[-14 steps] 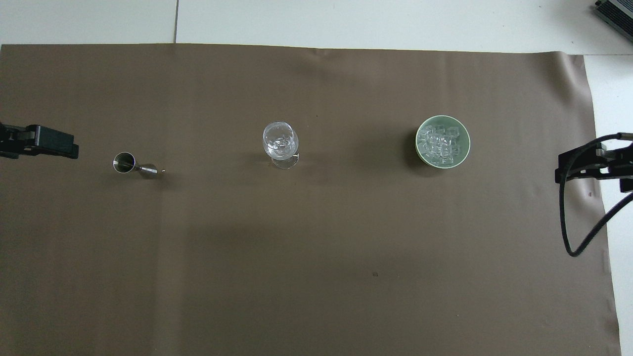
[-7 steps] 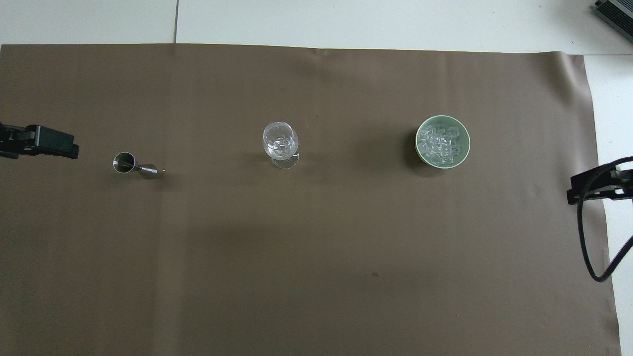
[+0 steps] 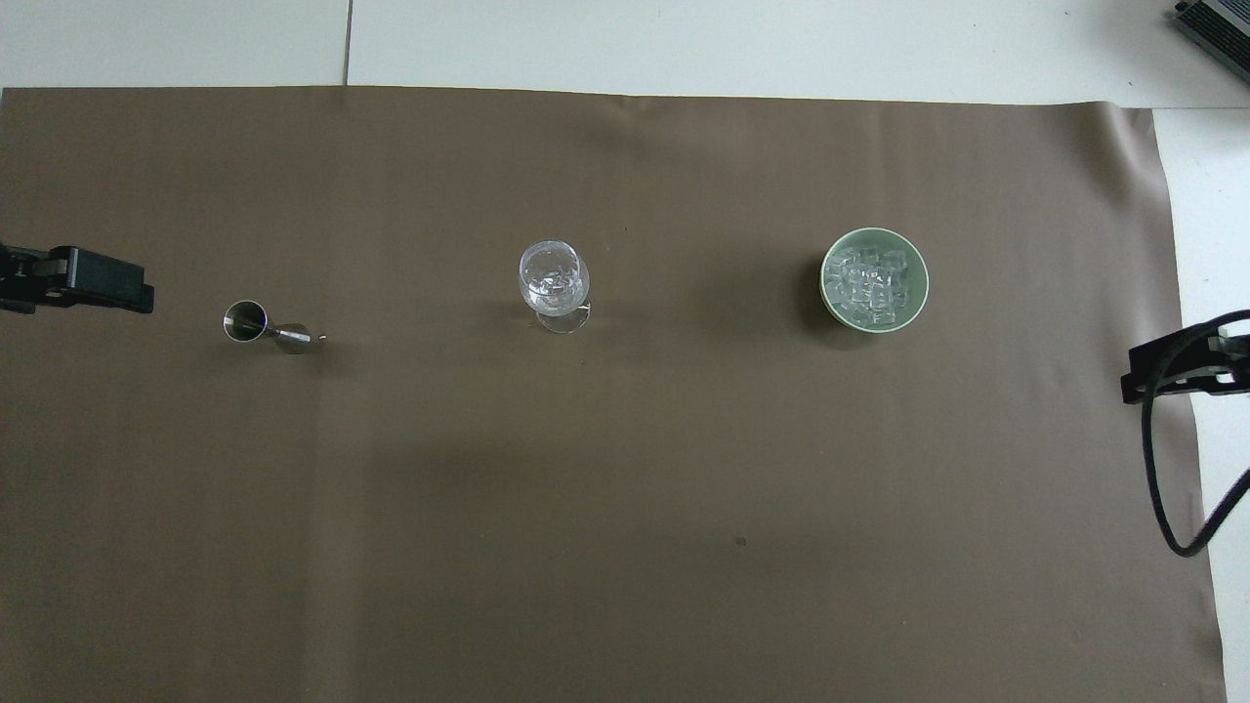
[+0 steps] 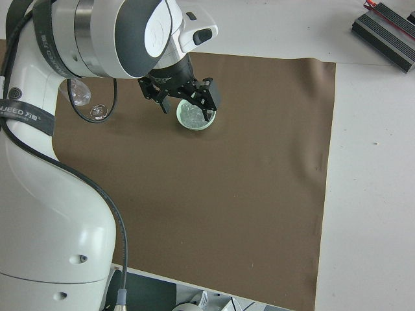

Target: Pour wine and add ice with both arms

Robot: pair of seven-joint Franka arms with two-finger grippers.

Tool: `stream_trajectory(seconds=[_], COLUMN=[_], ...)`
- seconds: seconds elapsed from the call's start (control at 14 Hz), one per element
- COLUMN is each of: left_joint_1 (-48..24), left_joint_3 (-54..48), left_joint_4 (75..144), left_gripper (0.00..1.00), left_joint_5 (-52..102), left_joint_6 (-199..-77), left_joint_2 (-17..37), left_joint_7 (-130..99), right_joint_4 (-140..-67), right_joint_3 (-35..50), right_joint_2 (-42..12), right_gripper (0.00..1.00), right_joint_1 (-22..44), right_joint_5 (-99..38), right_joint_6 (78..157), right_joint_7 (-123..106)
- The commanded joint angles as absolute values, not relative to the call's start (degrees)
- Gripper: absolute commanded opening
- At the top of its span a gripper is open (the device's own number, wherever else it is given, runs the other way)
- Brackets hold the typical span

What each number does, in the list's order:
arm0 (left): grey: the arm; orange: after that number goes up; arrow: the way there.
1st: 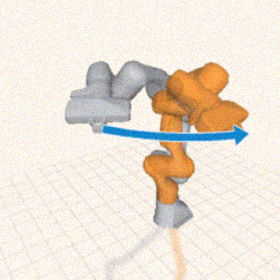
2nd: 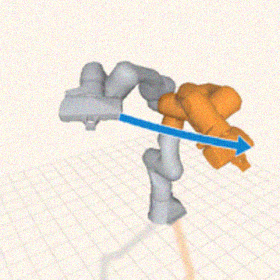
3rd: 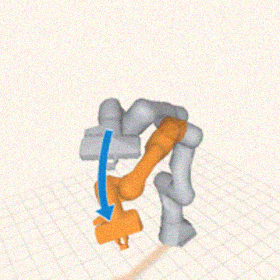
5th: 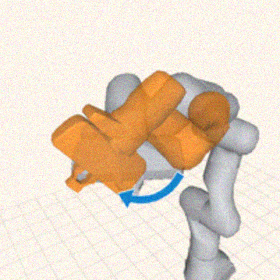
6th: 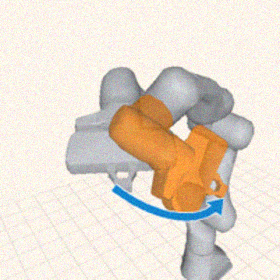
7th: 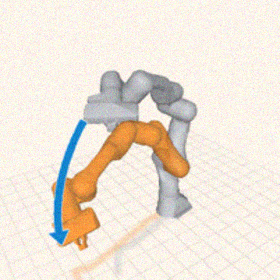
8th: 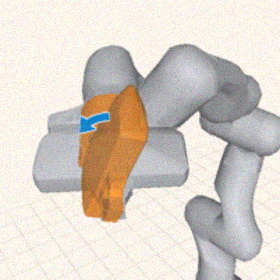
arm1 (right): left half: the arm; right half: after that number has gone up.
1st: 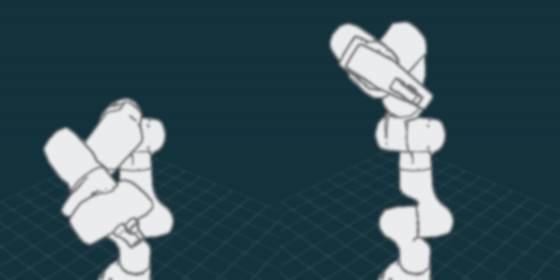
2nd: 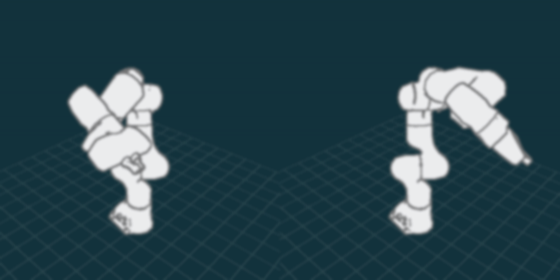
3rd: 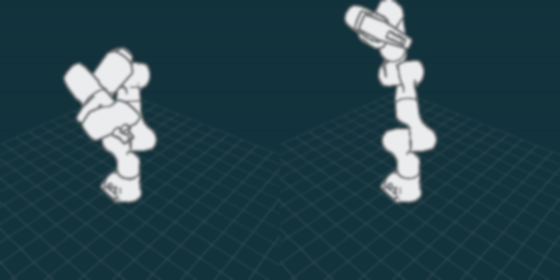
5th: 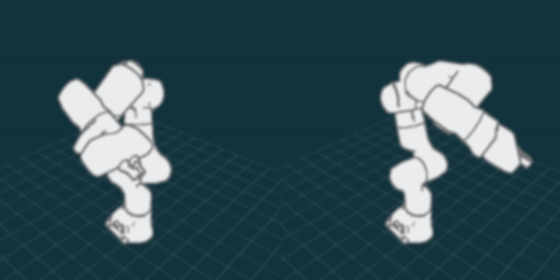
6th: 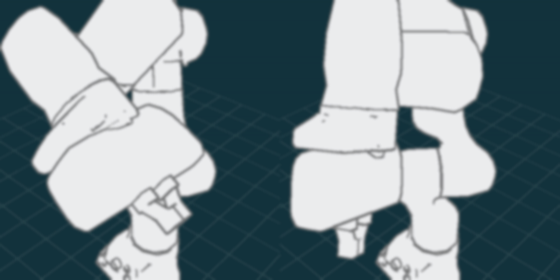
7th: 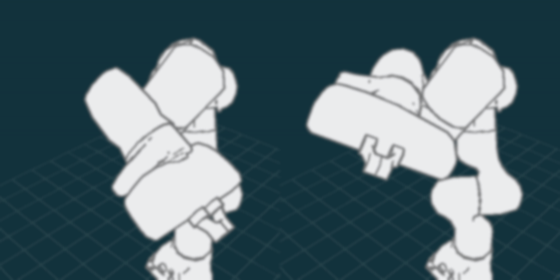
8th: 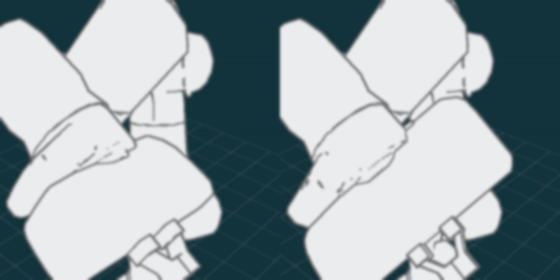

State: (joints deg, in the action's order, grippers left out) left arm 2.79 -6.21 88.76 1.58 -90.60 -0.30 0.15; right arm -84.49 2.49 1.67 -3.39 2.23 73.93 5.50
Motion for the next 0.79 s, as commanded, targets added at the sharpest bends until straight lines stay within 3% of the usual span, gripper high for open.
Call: stream_trajectory(seconds=[0.0,0.72], left_joint_1=[3.5,3.5], left_joint_3=[-6.4,-6.4], left_joint_4=[90.2,90.2], left_gripper=[1.0,1.0], left_joint_5=[1.3,1.3], left_joint_6=[-91.1,-91.1], left_joint_2=[-1.6,-1.6], left_joint_7=[0.9,1.0], right_joint_4=[-86.3,-86.5], right_joint_3=[2.0,1.9], right_joint_2=[3.1,3.0], right_gripper=[1.0,1.0], right_joint_1=[-3.2,-3.2], right_joint_5=[2.1,2.0], right_joint_6=[76.2,78.0], right_joint_7=[4.7,4.6])
